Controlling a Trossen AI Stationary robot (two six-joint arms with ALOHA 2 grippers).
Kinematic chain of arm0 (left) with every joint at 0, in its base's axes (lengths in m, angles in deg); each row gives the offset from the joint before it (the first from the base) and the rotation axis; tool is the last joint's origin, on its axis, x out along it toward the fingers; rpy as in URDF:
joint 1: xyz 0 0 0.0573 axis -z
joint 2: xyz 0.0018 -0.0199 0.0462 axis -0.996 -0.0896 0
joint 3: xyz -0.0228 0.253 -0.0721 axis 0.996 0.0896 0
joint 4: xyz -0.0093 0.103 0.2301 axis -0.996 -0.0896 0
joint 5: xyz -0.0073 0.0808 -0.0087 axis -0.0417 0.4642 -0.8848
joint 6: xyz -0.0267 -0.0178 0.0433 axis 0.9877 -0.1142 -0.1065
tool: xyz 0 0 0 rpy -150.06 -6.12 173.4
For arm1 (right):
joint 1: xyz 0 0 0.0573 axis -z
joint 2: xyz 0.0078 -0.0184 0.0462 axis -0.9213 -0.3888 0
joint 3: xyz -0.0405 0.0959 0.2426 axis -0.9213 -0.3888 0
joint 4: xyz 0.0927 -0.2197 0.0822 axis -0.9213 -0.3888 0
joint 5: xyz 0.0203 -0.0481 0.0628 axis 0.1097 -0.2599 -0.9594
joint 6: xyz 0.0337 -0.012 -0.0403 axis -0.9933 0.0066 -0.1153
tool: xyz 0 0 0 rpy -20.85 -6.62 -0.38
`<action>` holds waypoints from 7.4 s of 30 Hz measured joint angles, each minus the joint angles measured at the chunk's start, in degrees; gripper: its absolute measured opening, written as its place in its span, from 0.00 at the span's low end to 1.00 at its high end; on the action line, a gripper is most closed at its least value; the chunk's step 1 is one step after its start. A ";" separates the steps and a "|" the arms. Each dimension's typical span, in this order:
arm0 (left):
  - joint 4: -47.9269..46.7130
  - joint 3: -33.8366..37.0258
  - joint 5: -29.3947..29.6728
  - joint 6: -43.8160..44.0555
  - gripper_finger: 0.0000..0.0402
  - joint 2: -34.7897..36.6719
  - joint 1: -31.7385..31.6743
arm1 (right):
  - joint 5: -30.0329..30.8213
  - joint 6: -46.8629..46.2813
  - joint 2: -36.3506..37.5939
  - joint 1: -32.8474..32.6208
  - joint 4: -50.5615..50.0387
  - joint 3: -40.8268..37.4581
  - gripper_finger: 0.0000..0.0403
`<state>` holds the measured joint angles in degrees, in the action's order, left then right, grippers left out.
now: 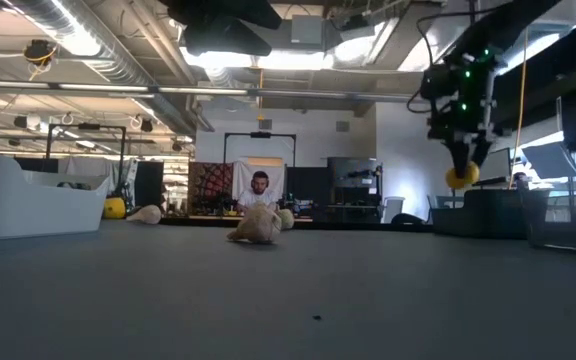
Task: Sort produce into baskets
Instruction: Put the lemon into the blue bin, then put the lime into the black bin
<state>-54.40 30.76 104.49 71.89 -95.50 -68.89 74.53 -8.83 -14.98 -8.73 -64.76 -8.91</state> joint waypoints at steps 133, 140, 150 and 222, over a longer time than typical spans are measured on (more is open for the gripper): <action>0.33 0.00 0.00 -1.68 0.64 0.00 -1.14 | -4.87 -7.14 3.61 -5.55 -4.06 -5.26 0.29; 0.37 0.00 0.00 -2.91 0.64 0.00 -1.02 | -9.43 -7.47 10.74 -5.55 -6.58 -4.58 0.30; 0.49 0.00 0.00 -3.18 0.64 0.00 -1.03 | -12.83 -10.37 21.27 -8.68 -12.52 -4.58 0.30; 0.29 0.00 -0.02 -1.11 0.64 0.00 -1.01 | 6.35 -61.11 31.93 -73.00 4.25 -37.33 0.41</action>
<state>-54.11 30.76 104.47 70.78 -95.50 -69.90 80.87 -69.94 16.96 -81.73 -60.51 -46.24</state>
